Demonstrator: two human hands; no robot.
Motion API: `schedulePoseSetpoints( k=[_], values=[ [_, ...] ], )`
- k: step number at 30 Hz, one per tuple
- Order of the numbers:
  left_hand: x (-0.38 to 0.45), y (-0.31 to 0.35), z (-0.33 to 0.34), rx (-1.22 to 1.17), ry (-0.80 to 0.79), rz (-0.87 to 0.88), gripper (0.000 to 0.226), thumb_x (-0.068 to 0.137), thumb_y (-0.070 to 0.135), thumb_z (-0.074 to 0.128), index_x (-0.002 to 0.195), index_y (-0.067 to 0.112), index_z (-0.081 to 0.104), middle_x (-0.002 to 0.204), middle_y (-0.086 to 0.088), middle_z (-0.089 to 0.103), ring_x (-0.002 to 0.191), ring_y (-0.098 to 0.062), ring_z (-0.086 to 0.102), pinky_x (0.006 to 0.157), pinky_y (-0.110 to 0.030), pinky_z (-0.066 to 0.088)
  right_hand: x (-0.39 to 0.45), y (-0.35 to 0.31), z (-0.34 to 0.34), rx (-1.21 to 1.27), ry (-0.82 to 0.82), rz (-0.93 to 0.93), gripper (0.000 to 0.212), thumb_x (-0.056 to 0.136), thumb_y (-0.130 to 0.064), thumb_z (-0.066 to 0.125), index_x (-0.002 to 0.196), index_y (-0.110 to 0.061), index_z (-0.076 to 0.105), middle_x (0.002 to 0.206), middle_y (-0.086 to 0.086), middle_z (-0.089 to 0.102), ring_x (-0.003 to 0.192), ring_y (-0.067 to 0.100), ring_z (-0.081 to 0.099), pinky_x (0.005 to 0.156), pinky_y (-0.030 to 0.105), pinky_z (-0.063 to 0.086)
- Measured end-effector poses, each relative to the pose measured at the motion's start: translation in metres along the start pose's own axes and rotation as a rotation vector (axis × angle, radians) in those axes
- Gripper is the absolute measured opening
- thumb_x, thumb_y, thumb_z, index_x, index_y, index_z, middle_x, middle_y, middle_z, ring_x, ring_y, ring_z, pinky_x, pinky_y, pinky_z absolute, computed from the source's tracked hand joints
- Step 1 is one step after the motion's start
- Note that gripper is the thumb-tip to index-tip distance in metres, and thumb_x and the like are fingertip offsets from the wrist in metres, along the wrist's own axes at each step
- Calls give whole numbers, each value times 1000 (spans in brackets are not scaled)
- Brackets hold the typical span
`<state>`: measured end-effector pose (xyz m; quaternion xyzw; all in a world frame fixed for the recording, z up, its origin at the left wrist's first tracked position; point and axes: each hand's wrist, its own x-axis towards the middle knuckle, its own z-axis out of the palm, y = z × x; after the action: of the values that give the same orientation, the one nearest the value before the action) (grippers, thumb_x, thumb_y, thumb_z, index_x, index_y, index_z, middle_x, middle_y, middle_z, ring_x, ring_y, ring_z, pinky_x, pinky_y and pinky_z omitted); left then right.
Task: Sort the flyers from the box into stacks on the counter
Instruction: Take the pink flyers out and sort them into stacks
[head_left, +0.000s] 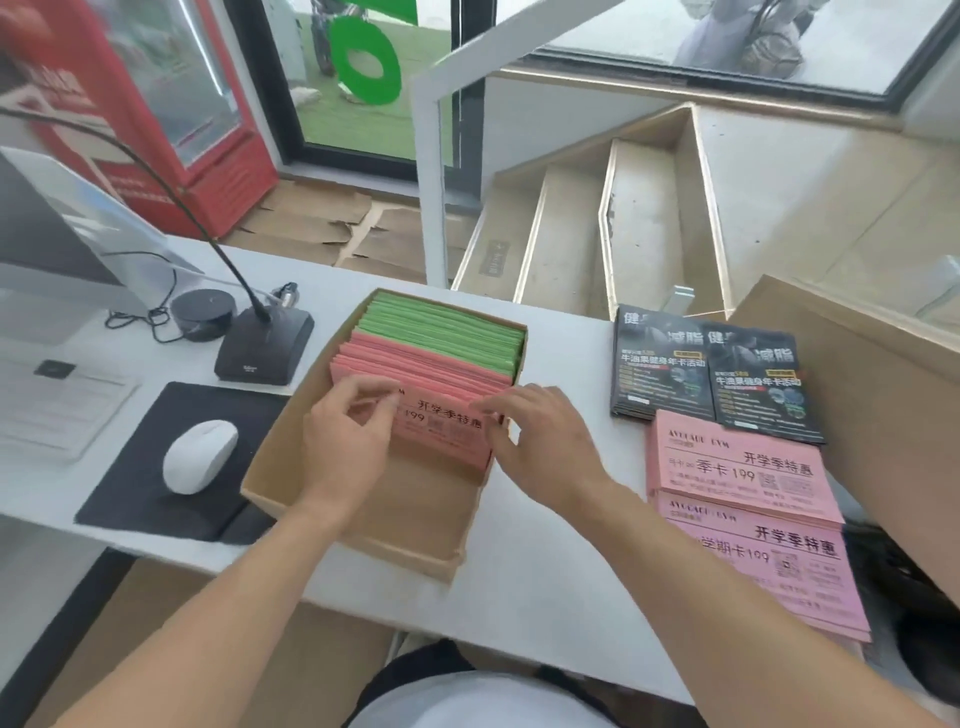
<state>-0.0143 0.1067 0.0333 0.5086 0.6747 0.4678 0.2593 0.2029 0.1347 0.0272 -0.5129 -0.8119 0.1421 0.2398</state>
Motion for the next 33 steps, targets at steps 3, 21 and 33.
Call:
schedulePoseSetpoints(
  k=[3, 21, 33],
  values=[
    [26, -15, -18, 98, -73, -37, 19, 91, 19, 73, 105, 32, 71, 100, 16, 72, 95, 4, 65, 93, -25, 52, 17, -14, 12, -203, -119, 35, 33, 95, -30, 52, 123, -30, 69, 113, -7, 67, 111, 19, 56, 96, 34, 36],
    [55, -58, -19, 422, -339, 259, 54, 85, 14, 78, 135, 20, 59, 124, 5, 48, 111, -15, 57, 100, -31, 48, 26, -37, 43, -495, 65, 176, 21, 80, -21, 78, 92, -38, 77, 82, -10, 63, 85, 19, 63, 67, 33, 39],
    [56, -59, -12, 520, -286, 343, 48, 78, 7, 78, 120, 18, 56, 133, -1, 45, 116, -24, 57, 93, -40, 55, 24, -39, 53, -517, 120, 159, 22, 77, -18, 84, 89, -36, 80, 80, -13, 71, 78, 19, 64, 67, 34, 39]
  ],
)
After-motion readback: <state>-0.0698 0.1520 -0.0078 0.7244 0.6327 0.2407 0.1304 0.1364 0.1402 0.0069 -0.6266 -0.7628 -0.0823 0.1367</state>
